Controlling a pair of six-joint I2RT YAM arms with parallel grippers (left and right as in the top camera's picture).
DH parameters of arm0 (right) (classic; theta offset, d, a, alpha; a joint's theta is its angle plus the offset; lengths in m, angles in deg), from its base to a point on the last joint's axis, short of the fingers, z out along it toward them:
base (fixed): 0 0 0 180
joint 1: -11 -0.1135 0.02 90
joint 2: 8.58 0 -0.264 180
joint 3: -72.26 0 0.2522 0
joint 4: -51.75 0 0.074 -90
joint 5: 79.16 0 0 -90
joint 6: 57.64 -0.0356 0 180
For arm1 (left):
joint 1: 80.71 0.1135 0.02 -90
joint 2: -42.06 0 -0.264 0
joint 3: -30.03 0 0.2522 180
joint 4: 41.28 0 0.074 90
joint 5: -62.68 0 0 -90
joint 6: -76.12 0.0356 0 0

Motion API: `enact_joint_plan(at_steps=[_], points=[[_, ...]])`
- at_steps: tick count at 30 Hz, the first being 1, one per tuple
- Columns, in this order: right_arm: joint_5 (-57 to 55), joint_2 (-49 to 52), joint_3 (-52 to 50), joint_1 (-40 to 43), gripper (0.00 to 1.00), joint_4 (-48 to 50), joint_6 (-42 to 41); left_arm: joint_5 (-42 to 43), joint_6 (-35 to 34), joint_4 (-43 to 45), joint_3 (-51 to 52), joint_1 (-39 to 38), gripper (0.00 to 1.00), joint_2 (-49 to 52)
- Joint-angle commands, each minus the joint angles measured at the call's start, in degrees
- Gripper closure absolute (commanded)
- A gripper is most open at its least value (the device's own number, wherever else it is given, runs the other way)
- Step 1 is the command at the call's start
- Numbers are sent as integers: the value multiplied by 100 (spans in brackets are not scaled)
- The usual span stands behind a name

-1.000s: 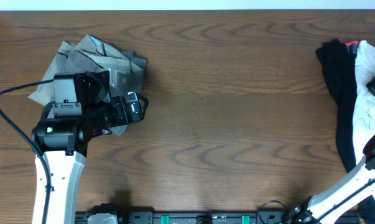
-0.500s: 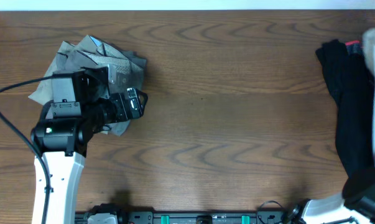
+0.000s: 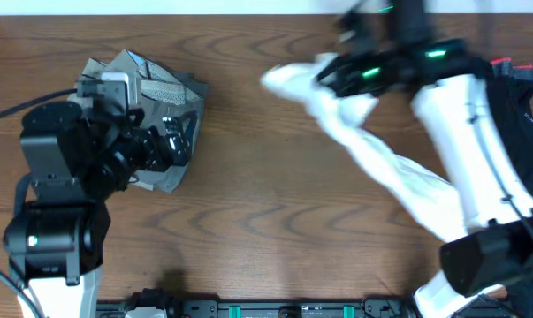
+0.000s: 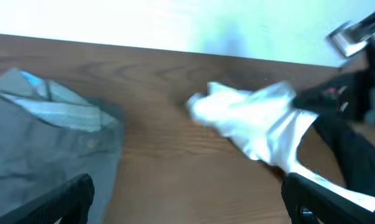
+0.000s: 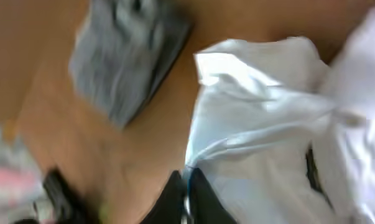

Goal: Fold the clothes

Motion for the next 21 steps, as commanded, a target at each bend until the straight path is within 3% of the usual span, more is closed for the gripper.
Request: enact_joint_plan(at_steps=[1, 3, 6, 12, 17, 21], points=[[-1191, 94, 7, -625, 87, -136, 297, -444, 149, -118, -74, -7, 2, -122], [-1631, 96, 7, -693, 79, -155, 295, -444, 149, -223, -74, -9, 2, -129], [-1790, 50, 9, -424, 59, -131, 295, -439, 144, -409, -74, -9, 2, -70], [-1781, 70, 7, 627, 42, -380, 136, -151, 138, -605, -63, -9, 2, 221], [-1123, 240, -46, 1276, 38, -450, 101, 428, 140, -634, -50, -50, 2, 745], [-1043, 588, -175, 1165, 36, -411, 232, 433, 142, -721, -50, -319, 2, 1335]])
